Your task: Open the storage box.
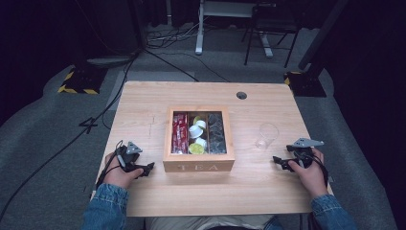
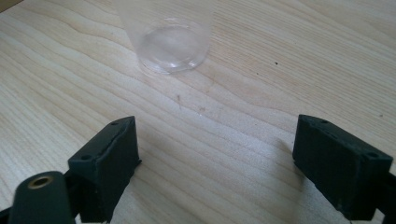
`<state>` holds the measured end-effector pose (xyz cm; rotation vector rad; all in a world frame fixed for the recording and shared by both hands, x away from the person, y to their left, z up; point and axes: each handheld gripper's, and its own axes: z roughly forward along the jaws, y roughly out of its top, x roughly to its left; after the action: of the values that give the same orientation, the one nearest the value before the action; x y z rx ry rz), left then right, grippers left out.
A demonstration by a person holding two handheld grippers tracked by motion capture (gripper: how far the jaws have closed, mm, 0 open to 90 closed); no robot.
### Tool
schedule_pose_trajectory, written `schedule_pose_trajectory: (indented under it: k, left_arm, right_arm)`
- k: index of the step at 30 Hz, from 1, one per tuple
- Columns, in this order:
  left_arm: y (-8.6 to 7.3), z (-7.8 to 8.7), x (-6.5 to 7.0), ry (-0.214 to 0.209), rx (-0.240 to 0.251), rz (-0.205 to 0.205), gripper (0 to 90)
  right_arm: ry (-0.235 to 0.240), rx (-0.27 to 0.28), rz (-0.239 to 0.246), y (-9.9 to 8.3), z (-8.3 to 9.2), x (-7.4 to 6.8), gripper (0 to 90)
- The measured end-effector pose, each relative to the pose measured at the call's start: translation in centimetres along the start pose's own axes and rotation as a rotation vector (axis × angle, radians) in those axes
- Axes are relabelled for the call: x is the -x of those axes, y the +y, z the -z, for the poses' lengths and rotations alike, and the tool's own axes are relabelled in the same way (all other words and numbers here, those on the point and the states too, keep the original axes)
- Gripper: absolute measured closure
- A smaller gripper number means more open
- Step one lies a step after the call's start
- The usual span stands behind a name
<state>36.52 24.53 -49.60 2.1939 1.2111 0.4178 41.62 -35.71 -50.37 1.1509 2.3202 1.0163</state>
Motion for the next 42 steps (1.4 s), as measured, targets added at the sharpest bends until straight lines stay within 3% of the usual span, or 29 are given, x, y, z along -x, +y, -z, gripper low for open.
schedule_pose_trajectory:
  k: [2, 8, 13, 24, 28, 35, 42]
  left_arm:
    - [0.3, 0.4, 0.0, 0.024, -0.007, -0.034, 20.6]
    - [0.7, 1.6, -0.1, 0.003, 0.027, -0.013, 22.3]
    - [1.3, 2.6, 0.1, -0.012, 0.049, -0.023, 23.0]
    - [2.6, 4.4, 1.3, -0.052, 0.145, -0.004, 25.6]
    - [3.0, 4.9, 1.9, -0.069, 0.191, -0.033, 25.8]
    - [4.0, 6.2, 3.4, -0.143, 0.27, -0.072, 25.6]
    - [4.2, 5.3, 5.0, -0.219, 0.244, -0.122, 24.0]
  right_arm:
    - [0.0, 0.0, 0.0, 0.0, 0.0, 0.0, 14.2]
    - [0.001, 0.0, -0.001, 0.0, 0.0, 0.0, 14.2]
    - [0.0, 0.001, -0.001, 0.0, 0.0, 0.0, 14.2]
    - [0.0, 0.001, -0.001, 0.0, 0.0, 0.0, 14.2]
    - [-0.001, 0.0, -0.001, 0.0, 0.0, 0.0, 14.2]
    - [0.0, 0.001, -0.002, 0.0, 0.0, 0.0, 14.3]
    - [0.0, 0.001, -0.002, 0.0, 0.0, 0.0, 14.2]
